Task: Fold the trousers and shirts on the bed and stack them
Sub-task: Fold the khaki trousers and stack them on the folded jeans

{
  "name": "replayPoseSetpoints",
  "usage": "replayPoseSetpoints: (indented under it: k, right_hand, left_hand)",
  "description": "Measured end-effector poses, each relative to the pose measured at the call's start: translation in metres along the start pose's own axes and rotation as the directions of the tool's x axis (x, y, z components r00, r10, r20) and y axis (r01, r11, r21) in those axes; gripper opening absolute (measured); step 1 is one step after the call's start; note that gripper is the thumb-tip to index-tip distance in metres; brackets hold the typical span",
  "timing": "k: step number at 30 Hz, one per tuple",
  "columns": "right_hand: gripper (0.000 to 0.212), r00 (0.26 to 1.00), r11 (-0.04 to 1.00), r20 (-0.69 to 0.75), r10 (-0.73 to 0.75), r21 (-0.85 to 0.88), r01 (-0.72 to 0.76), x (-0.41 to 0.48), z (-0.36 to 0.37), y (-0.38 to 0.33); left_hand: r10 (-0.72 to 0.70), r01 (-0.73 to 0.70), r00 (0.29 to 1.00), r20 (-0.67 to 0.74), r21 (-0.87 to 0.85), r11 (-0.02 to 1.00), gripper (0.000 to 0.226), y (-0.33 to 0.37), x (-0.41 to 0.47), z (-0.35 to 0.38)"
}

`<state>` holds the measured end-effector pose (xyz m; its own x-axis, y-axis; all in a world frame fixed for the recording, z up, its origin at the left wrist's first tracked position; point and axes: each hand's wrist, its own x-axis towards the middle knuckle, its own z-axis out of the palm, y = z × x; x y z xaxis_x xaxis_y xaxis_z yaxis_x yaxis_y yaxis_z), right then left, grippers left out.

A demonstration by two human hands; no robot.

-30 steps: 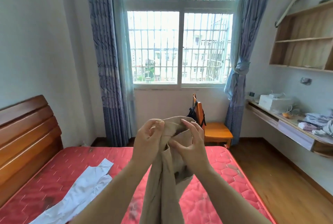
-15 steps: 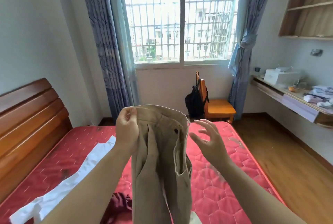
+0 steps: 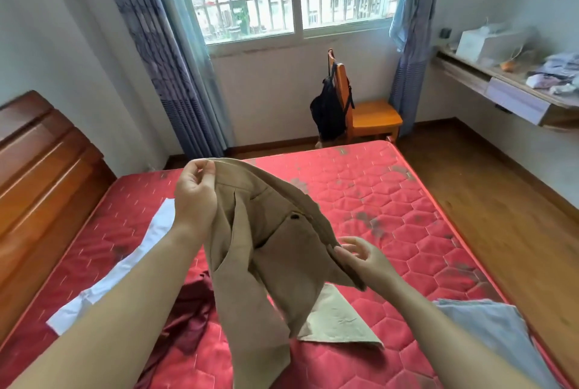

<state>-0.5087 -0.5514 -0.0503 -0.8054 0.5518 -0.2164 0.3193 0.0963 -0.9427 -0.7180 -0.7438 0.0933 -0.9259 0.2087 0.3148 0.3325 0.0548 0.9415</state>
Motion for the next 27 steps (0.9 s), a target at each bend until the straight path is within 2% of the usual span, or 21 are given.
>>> replayPoseSetpoints:
  k: [4,8,9,10,13,16,17,19,22,24,27]
  right_hand:
    - [0.042,0.998,0.987,0.032,-0.054,-0.147,0.058,-0.008,0.003,0.009]
    - [0.019,0.988,0.963,-0.118,-0.100,-0.263,0.066,-0.004,0.009,0.014]
    - [0.020,0.982,0.955,-0.153,-0.112,-0.290,0.064,-0.001,0.006,0.013]
    - [0.022,0.974,0.955,-0.179,-0.142,-0.285,0.087,0.002,0.001,0.009]
    - [0.018,0.936,0.968,-0.256,-0.244,-0.119,0.219,0.016,-0.020,-0.028]
    - [0.007,0.852,0.929,-0.387,-0.351,-0.030,0.369,0.029,-0.043,-0.078]
    - [0.005,0.826,0.927,-0.437,-0.356,-0.053,0.372,0.033,-0.049,-0.087]
    - [0.011,0.810,0.958,-0.513,-0.286,-0.125,0.259,0.036,-0.057,-0.092]
    - [0.015,0.863,0.985,-0.480,-0.156,-0.142,0.099,0.035,-0.050,-0.094]
    - [0.013,0.898,0.990,-0.418,-0.138,-0.077,0.116,0.032,-0.030,-0.107]
    - [0.010,0.944,0.980,-0.265,-0.199,-0.021,0.200,0.022,0.015,-0.139]
  left_hand:
    - [-0.009,0.009,0.999,-0.035,0.003,1.000,0.020,-0.002,0.000,0.002]
    - [0.013,-0.012,0.999,-0.032,0.022,1.000,0.020,-0.001,-0.002,0.004]
    - [0.011,-0.011,0.999,-0.040,0.021,1.000,0.020,-0.001,-0.002,0.004]
    - [0.010,-0.009,0.999,-0.049,0.018,1.000,0.019,0.000,-0.002,0.003]
    - [0.003,-0.001,0.994,-0.106,0.021,1.000,0.017,0.003,0.005,-0.005]
    - [0.015,-0.009,0.980,-0.199,0.032,0.999,0.015,0.008,0.018,-0.016]
    - [0.031,-0.019,0.973,-0.227,0.054,0.998,0.015,0.008,0.021,-0.018]
    - [0.041,-0.009,0.963,-0.266,0.121,0.993,0.015,0.004,0.021,-0.020]
    - [-0.057,0.104,0.964,-0.260,0.170,0.980,0.013,-0.011,0.001,-0.013]
    - [-0.116,0.144,0.972,-0.205,0.126,0.981,0.011,-0.016,-0.019,0.002]
    - [-0.111,0.111,0.993,-0.033,-0.003,0.994,0.018,-0.007,-0.048,0.039]
